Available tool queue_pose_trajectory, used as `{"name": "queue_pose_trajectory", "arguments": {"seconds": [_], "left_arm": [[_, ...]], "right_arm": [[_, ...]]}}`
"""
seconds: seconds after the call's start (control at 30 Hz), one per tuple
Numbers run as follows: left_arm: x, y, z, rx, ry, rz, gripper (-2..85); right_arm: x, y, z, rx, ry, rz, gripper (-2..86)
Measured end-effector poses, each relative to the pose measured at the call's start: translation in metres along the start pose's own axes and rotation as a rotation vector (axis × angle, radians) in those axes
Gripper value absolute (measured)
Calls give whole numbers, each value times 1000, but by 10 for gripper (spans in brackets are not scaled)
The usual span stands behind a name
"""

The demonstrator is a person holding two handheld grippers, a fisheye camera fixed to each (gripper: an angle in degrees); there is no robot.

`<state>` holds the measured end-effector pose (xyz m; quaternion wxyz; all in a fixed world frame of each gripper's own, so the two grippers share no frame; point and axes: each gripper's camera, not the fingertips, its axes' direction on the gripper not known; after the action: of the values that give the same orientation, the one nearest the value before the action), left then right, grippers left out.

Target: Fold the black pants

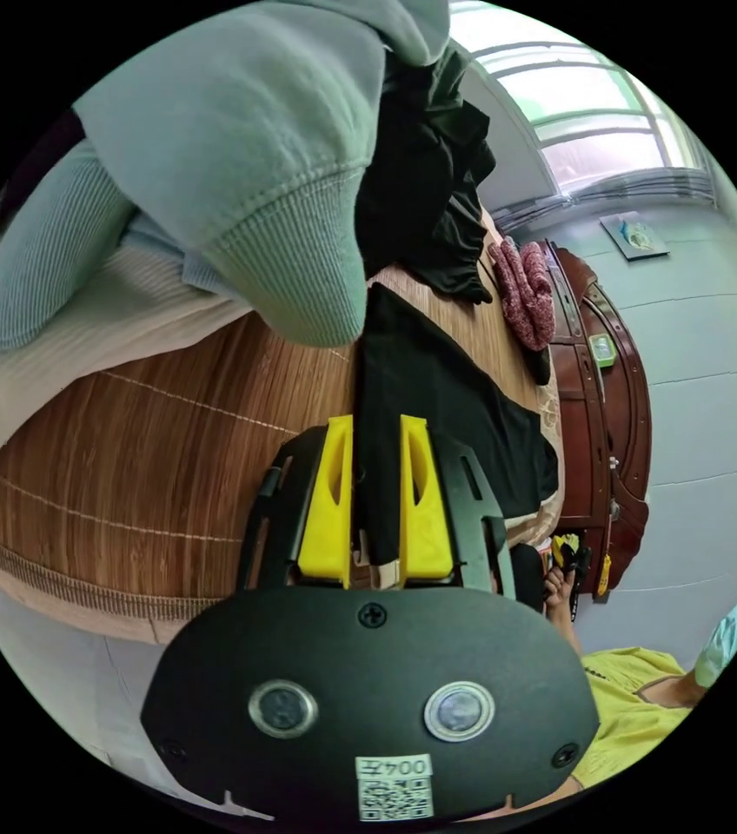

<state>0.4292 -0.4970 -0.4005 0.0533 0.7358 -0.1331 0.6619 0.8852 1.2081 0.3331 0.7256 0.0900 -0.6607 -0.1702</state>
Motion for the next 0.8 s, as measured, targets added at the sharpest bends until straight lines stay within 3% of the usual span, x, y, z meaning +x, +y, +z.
{"name": "queue_pose_trajectory", "arguments": {"seconds": [0.17, 0.37, 0.53, 0.8], "left_arm": [[-17, -7, 10, -28, 127, -6, 80], [-14, -18, 36, -70, 136, 80, 72], [5, -19, 69, -92, 73, 145, 46], [27, 9, 93, -53, -197, 187, 30]], "right_arm": [[-11, -4, -16, -30, 7, -12, -6], [-17, -8, -33, -43, -1, 9, -7], [-23, -11, -43, -47, 4, 23, -7], [-34, -14, -56, -52, 24, 36, -7]]}}
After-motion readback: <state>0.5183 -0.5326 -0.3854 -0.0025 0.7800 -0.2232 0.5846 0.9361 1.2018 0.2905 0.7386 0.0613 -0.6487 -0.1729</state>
